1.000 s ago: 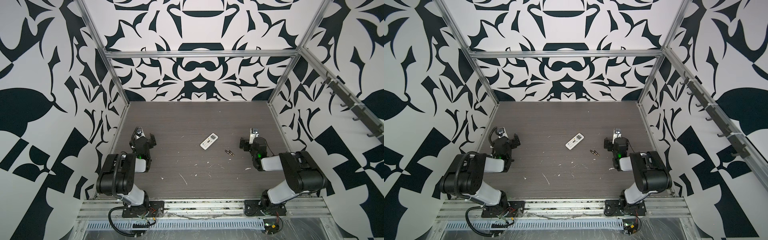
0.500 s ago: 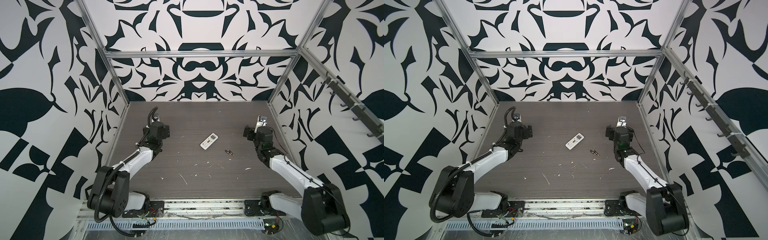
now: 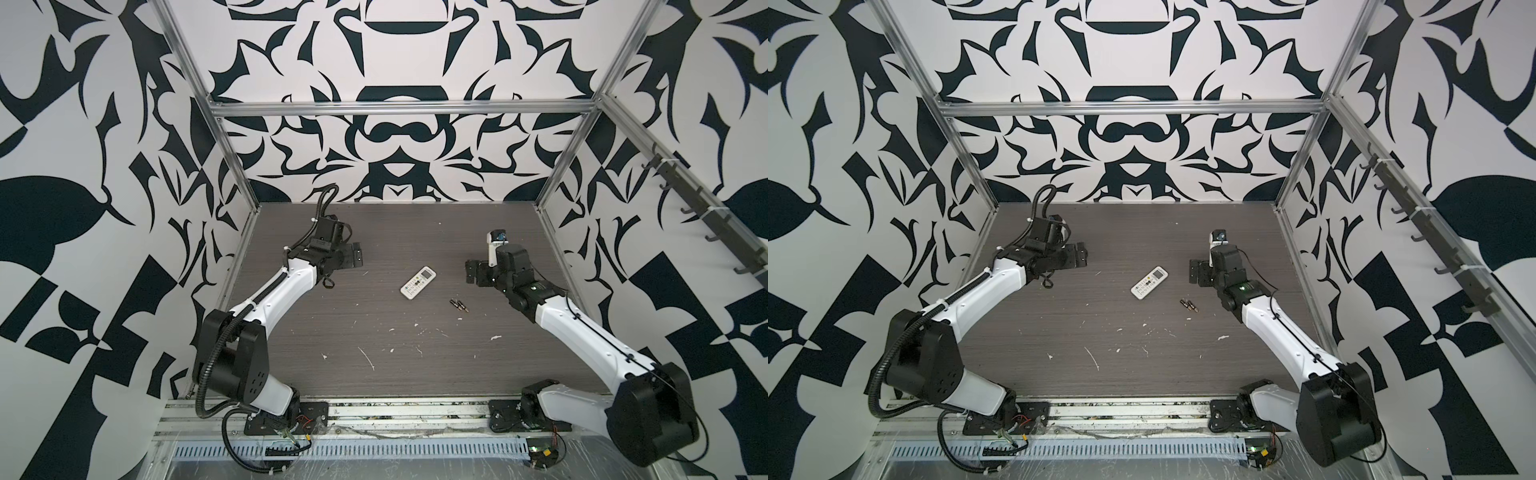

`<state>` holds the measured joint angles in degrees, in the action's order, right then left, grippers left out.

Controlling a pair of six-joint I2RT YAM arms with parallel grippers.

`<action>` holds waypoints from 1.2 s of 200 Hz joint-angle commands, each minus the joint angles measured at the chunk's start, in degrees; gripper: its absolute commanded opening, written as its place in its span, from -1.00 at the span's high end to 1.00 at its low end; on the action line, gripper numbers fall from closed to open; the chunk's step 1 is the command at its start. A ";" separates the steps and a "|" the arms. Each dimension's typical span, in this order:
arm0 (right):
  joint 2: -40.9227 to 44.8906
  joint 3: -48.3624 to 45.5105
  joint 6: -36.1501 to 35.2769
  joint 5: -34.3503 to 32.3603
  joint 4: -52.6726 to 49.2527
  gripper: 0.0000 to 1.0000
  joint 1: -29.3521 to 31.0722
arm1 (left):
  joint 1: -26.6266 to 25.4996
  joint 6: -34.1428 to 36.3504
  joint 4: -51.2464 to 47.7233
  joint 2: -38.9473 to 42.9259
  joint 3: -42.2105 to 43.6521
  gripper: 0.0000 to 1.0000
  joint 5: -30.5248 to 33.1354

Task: Load the batteries into the remote control
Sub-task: 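Move the left gripper over the white remote while the right gripper approaches the batteries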

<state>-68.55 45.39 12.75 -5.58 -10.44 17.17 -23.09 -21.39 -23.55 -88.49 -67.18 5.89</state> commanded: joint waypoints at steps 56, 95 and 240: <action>-1.26 1.68 0.99 11.22 -3.14 -0.99 0.12 | -10.04 1.99 -9.99 -13.89 -17.31 -0.99 -7.04; -0.51 1.13 0.19 12.11 -3.24 -0.96 0.10 | -14.04 5.11 -14.78 -21.11 -26.98 -0.98 -5.46; -0.43 -3.49 -2.21 20.39 7.61 -0.99 -0.02 | -17.51 9.79 -22.86 -39.48 -47.55 -1.00 -4.66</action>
<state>-68.71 41.89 10.94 13.13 -6.46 17.23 -40.45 -12.01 -42.74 -125.32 -112.31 0.14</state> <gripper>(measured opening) 0.996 0.994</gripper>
